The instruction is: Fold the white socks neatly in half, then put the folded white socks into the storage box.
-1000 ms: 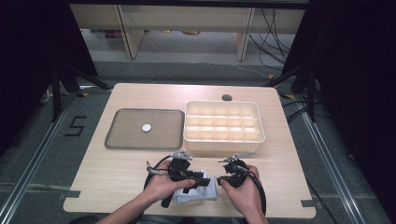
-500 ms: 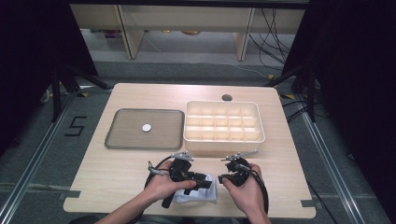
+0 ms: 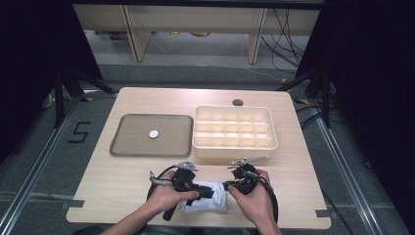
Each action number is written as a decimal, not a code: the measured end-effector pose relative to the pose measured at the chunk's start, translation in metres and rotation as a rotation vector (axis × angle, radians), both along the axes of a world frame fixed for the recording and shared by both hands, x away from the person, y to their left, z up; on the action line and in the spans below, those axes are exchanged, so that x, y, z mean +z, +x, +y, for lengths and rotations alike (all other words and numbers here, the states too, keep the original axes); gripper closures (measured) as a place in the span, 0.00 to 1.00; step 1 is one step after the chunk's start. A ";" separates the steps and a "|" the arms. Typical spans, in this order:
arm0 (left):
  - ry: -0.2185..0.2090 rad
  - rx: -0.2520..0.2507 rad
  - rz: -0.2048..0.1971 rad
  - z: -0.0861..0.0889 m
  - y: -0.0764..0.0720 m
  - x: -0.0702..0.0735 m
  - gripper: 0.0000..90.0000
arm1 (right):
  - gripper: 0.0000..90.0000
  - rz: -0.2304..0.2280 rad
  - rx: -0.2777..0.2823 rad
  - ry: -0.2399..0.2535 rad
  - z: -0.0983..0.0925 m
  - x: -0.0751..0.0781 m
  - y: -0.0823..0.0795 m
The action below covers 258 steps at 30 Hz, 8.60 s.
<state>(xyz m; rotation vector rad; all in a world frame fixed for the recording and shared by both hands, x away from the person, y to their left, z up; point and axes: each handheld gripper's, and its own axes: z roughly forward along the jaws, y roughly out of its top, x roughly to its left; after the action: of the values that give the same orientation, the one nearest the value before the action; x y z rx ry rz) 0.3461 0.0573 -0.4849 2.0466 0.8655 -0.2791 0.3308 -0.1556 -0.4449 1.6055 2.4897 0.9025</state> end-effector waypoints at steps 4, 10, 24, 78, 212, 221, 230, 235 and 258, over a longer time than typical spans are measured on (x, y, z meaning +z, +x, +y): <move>0.014 -0.015 -0.011 -0.008 0.002 -0.006 0.86 | 0.95 0.027 -0.005 -0.008 -0.003 -0.010 -0.001; 0.031 -0.038 0.018 -0.016 0.004 -0.021 0.86 | 0.95 0.071 0.010 -0.012 -0.002 -0.024 0.000; 0.061 -0.013 -0.060 0.032 -0.006 0.016 0.90 | 1.00 0.027 0.080 0.013 0.014 -0.009 -0.004; 0.050 0.168 -0.046 0.072 0.000 -0.004 0.59 | 0.86 0.033 0.104 0.038 0.028 -0.016 -0.003; -0.075 0.129 0.119 0.047 0.003 0.003 0.92 | 0.99 0.087 -0.044 0.049 -0.001 -0.041 0.009; -0.064 0.146 0.105 0.047 0.003 0.004 0.92 | 0.99 0.085 -0.051 0.041 0.004 -0.040 0.009; -0.079 0.133 0.104 0.047 0.004 0.004 0.92 | 1.00 0.076 -0.031 0.039 0.008 -0.040 0.009; -0.061 0.146 0.086 0.046 0.004 0.006 0.92 | 1.00 0.080 -0.028 0.036 0.011 -0.040 0.008; -0.073 0.156 0.073 0.047 0.006 0.008 0.92 | 1.00 0.088 -0.009 0.031 0.021 -0.040 0.009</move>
<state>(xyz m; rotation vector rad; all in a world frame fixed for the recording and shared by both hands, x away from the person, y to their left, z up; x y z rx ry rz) 0.3521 0.1039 -0.4768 1.8996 1.0389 -0.2964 0.3401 -0.1342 -0.4853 1.7008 2.5353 0.8928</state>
